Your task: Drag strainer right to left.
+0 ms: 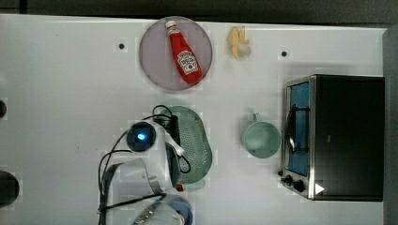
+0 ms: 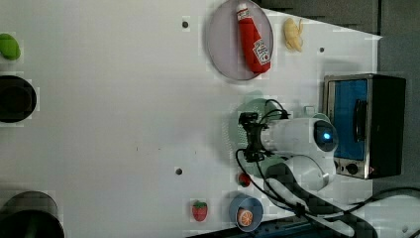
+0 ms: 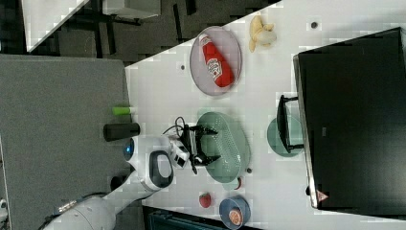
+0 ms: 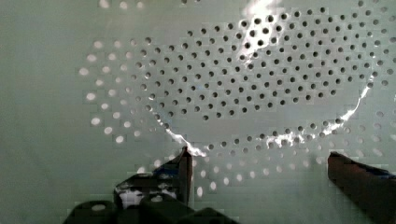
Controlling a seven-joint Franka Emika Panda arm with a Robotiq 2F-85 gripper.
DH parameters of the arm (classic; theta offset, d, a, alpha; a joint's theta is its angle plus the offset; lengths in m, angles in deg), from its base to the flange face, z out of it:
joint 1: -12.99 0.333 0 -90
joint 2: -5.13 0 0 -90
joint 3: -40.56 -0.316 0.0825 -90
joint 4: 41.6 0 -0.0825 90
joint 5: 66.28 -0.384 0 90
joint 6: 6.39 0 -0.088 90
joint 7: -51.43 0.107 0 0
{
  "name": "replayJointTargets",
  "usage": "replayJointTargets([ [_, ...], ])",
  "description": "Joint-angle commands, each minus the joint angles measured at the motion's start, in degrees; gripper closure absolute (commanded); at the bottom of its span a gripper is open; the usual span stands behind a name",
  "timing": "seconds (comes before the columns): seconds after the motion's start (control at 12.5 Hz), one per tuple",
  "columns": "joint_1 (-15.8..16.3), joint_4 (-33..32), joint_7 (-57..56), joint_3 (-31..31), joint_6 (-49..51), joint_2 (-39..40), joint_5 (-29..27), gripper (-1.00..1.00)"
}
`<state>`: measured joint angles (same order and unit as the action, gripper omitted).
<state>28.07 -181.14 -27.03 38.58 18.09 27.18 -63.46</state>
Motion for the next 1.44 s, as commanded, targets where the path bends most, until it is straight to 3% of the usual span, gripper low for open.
replayJointTargets([
  [0.08,1.96,4.06,7.07,-0.81,1.27,0.51,-0.41,-1.00],
  [0.8,9.61,14.34,18.22,-3.08,3.97,7.00,-0.74,-1.00],
  [1.44,14.57,23.25,18.27,-3.63,7.10,11.95,-8.80,-1.00],
])
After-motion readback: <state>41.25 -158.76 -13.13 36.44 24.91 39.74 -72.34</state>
